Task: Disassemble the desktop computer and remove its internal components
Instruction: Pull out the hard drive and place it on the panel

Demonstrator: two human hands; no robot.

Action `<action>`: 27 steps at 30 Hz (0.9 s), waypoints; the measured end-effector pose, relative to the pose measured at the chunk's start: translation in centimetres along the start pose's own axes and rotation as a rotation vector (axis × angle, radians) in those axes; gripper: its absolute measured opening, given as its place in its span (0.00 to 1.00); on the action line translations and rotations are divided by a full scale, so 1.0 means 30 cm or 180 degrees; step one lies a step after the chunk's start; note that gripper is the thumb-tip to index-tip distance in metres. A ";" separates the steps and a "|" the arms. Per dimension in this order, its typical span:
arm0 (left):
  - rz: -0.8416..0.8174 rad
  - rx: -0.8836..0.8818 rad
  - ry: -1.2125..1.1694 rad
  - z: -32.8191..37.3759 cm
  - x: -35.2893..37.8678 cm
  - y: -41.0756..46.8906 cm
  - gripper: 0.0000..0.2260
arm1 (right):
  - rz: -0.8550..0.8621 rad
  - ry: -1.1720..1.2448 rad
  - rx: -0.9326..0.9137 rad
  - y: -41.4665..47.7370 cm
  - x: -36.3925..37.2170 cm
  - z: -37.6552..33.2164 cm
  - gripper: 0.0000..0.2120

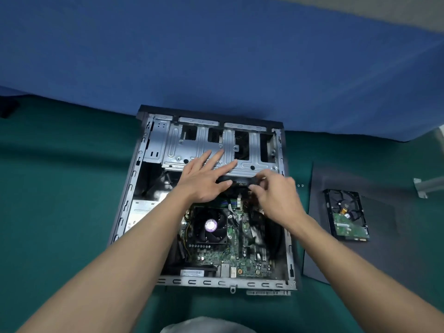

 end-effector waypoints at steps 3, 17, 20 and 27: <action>-0.0021 -0.0053 0.0121 0.011 -0.001 -0.001 0.24 | 0.0470 0.0694 -0.0069 -0.031 -0.109 -0.004 0.05; 0.0391 -0.0490 0.0564 0.183 0.078 -0.030 0.34 | 0.2021 0.2568 -0.0576 -0.154 -0.521 0.057 0.07; 0.0478 -0.0328 0.0444 0.244 0.087 -0.033 0.33 | 0.2243 0.3056 -0.0759 -0.179 -0.570 0.115 0.04; 0.0373 0.0101 -0.0874 0.449 0.074 0.006 0.27 | 0.2590 0.4023 -0.0696 -0.188 -0.593 0.271 0.03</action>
Point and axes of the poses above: each hand's wrist, its own y-axis towards the middle knuckle, its own x-axis out of the palm, z = x × y, the point moved 1 cm from there along y, towards the middle knuckle, and after that the axes turned 7 degrees about -y, right-handed, at the moved point
